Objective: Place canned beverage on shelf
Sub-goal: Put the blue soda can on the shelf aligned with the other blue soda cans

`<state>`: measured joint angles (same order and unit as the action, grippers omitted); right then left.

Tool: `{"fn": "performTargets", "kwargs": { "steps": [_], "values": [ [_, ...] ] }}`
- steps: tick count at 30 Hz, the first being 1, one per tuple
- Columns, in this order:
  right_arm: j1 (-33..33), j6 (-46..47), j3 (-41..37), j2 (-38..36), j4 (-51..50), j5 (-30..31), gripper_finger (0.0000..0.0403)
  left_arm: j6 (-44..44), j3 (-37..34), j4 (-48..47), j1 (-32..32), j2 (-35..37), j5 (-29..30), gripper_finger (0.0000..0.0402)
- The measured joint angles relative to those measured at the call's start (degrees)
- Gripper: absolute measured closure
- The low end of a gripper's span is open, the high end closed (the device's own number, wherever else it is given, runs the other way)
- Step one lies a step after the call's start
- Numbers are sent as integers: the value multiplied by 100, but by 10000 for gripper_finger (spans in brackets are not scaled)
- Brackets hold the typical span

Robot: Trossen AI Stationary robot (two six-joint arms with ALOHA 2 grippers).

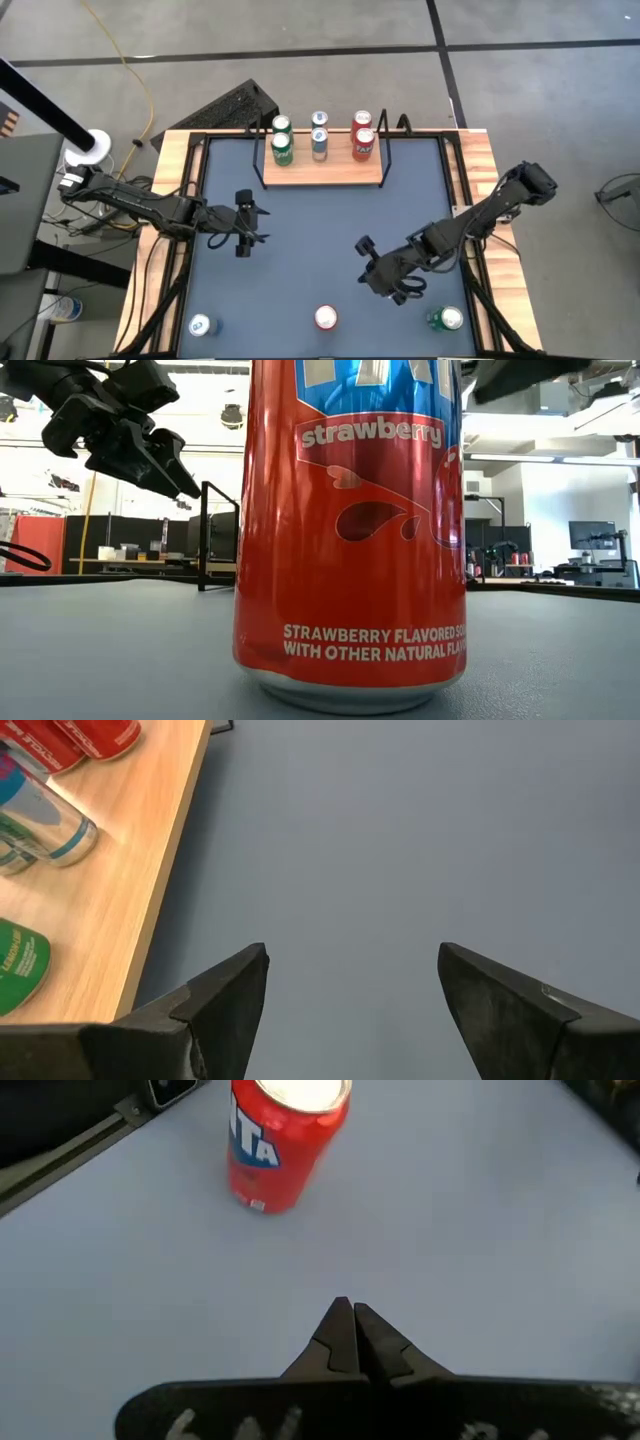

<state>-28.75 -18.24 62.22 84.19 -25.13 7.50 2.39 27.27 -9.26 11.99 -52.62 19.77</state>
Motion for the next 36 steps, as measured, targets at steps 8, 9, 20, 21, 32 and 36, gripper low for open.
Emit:
{"fn": "performTargets", "kwargs": {
  "steps": [8, 9, 20, 21, 32, 36],
  "values": [
    [283, -471, -1062, -3, 2649, -69, 403, -372, 99, 149, 289, 98, 56, 120],
    [323, -431, -1117, -2, 2923, -109, 403, -500, 202, 29, 372, 127, 55, 120],
    [343, 331, -1300, 139, 5037, 12, 403, -1912, 1051, -647, 2300, 234, -7, 120],
    [331, 357, -1293, 150, 5067, 37, 403, -2029, 1054, -635, 2554, 235, 9, 120],
    [330, 636, -1294, 236, 5020, 143, 403, -2417, 1222, -107, 4850, 185, 497, 120],
    [328, 711, -1294, 238, 4883, 143, 403, -2352, 1483, -345, 5340, -134, 785, 120]
  ]
}}
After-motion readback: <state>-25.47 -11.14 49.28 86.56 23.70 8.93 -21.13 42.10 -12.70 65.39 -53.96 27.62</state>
